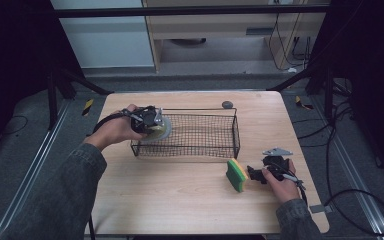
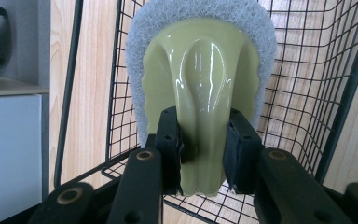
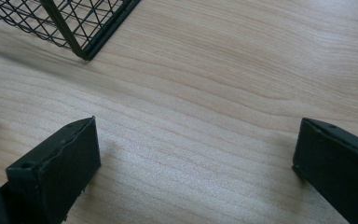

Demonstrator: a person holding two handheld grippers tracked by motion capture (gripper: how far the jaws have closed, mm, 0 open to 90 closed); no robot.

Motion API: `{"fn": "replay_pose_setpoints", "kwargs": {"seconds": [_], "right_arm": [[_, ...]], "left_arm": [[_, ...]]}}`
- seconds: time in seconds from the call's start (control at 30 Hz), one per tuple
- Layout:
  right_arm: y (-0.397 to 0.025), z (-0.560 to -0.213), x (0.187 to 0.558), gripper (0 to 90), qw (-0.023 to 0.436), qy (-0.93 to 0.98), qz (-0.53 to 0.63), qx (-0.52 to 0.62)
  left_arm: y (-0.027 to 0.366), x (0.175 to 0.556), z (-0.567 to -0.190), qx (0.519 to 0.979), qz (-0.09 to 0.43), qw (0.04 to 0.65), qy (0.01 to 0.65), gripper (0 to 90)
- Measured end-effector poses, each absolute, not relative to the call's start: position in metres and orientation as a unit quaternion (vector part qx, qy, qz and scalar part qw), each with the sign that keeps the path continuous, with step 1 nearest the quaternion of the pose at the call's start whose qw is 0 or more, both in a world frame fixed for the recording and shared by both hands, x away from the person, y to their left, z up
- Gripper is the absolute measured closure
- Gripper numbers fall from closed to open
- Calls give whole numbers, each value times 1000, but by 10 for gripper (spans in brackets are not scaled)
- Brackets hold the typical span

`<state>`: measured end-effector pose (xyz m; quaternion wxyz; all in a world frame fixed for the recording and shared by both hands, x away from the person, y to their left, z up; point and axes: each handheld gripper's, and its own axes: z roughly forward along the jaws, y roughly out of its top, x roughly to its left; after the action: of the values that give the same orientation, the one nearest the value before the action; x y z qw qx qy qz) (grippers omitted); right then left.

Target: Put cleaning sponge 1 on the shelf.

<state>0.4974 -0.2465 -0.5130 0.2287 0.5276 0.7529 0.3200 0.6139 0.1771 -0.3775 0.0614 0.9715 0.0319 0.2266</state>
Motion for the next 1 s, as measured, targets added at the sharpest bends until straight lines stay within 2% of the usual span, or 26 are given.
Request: {"fn": "replay_pose_setpoints", "kwargs": {"seconds": [1.0], "right_arm": [[-246, -513, 497, 8, 229, 753, 320, 528]], "left_arm": [[174, 623, -401, 978, 189, 64, 57, 694]]}}
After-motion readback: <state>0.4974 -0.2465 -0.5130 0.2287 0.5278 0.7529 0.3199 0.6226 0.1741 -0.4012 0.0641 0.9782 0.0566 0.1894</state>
